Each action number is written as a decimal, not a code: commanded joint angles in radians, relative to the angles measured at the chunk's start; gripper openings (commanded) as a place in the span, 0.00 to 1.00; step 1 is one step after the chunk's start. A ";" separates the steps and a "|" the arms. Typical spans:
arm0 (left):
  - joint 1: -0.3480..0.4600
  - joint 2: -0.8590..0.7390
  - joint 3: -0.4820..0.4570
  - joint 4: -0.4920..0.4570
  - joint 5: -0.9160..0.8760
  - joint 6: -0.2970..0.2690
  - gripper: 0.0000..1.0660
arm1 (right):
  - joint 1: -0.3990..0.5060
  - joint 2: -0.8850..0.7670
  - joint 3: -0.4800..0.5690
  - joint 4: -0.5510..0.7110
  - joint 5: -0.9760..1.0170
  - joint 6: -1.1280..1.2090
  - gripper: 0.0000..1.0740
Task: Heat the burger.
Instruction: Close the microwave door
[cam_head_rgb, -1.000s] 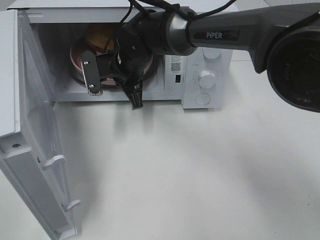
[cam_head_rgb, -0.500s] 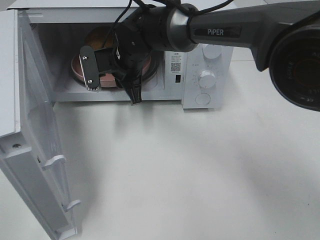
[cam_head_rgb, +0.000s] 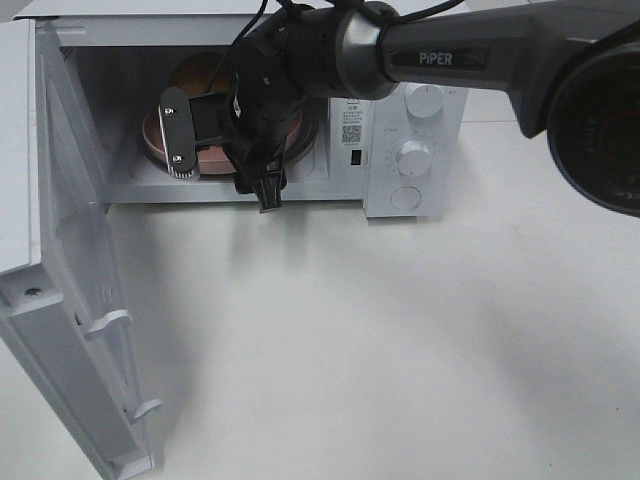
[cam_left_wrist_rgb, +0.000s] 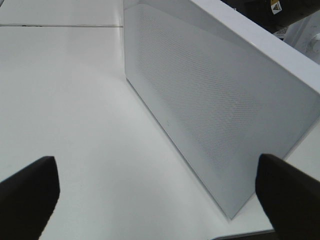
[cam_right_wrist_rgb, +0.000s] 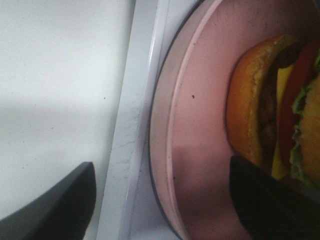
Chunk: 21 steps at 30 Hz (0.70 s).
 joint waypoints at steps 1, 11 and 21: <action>0.005 0.002 0.003 0.000 0.004 -0.006 0.94 | 0.000 -0.037 0.045 0.005 -0.048 0.014 0.72; 0.005 0.002 0.003 0.000 0.004 -0.005 0.94 | 0.000 -0.123 0.218 0.004 -0.206 0.014 0.71; 0.005 0.002 0.003 0.000 0.004 -0.004 0.94 | 0.000 -0.222 0.377 0.002 -0.305 0.014 0.71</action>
